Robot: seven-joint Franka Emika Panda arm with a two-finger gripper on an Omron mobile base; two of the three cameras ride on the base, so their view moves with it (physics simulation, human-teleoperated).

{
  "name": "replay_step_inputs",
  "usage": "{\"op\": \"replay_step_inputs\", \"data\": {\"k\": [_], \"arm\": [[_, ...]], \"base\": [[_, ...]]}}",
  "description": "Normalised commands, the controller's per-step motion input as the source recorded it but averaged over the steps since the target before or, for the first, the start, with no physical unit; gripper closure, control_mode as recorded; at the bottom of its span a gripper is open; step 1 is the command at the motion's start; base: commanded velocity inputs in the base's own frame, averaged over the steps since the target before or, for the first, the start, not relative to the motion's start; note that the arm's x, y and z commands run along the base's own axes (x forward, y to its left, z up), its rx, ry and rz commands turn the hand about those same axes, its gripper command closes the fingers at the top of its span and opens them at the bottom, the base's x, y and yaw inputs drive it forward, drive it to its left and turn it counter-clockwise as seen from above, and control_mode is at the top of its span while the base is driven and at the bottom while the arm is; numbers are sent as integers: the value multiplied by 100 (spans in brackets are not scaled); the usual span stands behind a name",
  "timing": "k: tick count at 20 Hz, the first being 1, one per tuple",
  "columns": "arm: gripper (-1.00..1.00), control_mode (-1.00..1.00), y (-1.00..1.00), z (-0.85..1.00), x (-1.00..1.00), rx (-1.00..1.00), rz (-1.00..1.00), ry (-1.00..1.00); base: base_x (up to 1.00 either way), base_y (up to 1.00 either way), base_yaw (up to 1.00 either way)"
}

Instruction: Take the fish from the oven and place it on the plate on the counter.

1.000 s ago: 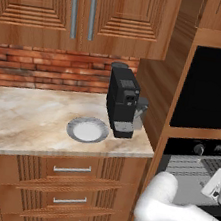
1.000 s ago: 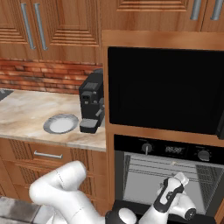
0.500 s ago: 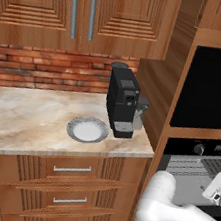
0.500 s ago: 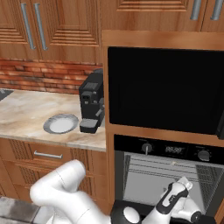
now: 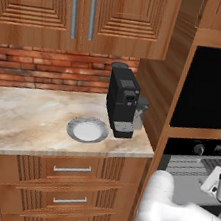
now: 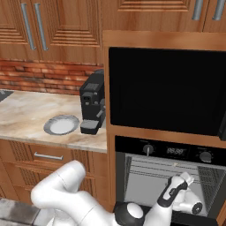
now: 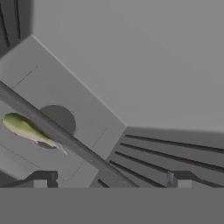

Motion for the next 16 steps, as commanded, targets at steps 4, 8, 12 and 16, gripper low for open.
{"op": "replay_step_inputs", "data": {"k": [4, 8, 12, 16], "arm": [[-100, -100, 0, -8, 21, 0, 0, -6], [-100, -100, 0, -26, 25, 0, 0, -2], [-100, -100, 0, -41, 10, 0, 0, 0], [-100, -100, 0, -46, 0, 0, 0, 0]], "base": [[0, 0, 0], [0, 0, 0], [0, 0, 0], [0, 0, 0]]}}
